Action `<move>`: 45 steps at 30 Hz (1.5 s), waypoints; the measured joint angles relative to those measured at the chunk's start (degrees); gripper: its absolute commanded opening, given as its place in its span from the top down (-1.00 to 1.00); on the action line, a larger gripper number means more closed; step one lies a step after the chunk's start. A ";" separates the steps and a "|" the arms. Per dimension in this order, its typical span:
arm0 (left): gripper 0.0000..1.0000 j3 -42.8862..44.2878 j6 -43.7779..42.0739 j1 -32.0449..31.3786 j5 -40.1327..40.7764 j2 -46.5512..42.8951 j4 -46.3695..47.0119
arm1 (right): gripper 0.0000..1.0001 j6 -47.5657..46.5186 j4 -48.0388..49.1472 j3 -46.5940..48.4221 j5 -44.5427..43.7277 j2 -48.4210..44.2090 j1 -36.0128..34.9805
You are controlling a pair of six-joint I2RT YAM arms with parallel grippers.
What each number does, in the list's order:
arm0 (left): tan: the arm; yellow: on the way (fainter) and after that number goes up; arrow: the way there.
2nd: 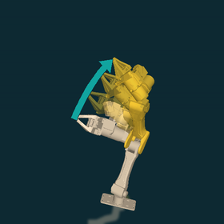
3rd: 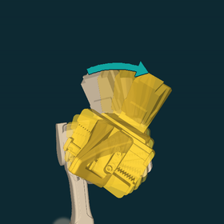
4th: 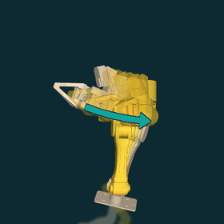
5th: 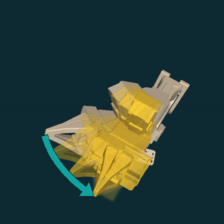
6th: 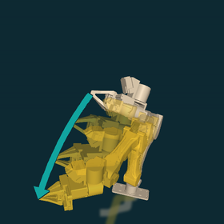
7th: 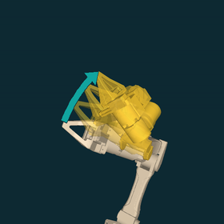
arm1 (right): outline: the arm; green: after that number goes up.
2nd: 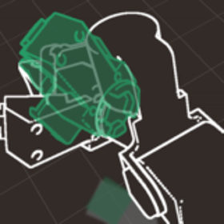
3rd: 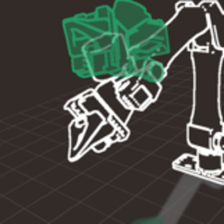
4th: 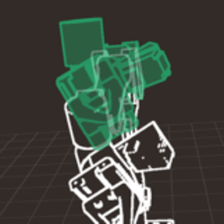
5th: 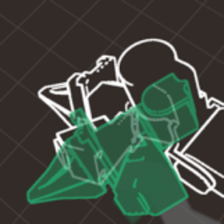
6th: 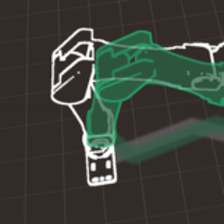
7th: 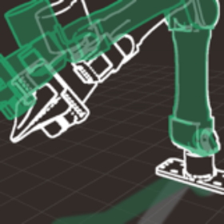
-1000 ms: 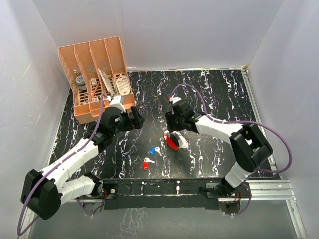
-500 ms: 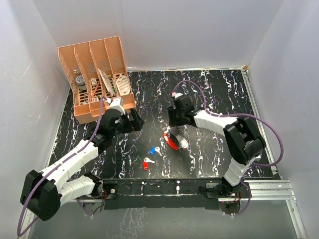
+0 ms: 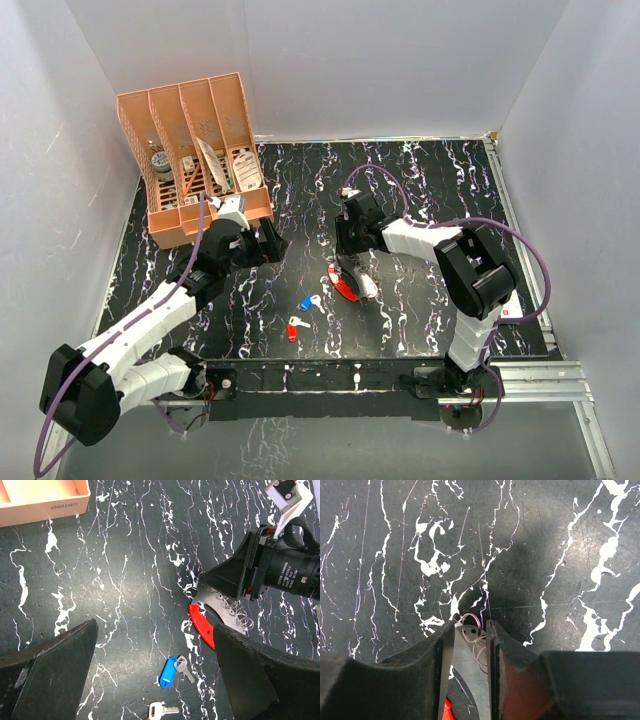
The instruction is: Put the keys on the keyring
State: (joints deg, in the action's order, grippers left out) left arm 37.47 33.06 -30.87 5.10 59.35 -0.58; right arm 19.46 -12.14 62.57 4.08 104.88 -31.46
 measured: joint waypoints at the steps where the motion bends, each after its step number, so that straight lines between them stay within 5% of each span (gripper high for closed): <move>1: -0.97 0.00 -0.02 0.00 0.11 -0.11 0.04 | 0.52 0.13 0.17 0.00 0.13 0.11 0.02; 10: -0.97 -0.11 -0.02 0.00 0.50 -0.24 -0.37 | 0.99 0.85 0.42 0.04 0.59 0.50 0.13; 19: -0.97 -0.59 0.00 0.00 0.55 -0.24 -0.31 | 1.00 1.95 3.30 -1.53 0.66 -1.03 0.28; 45: -0.97 -3.45 3.21 0.00 -3.52 0.07 8.87 | 1.00 6.21 14.75 -15.58 1.05 -26.67 0.74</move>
State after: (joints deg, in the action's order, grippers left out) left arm 34.02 36.27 -30.87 1.58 59.42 8.29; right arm 25.67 2.61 46.98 5.13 78.22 -30.72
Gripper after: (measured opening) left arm 0.986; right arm 0.010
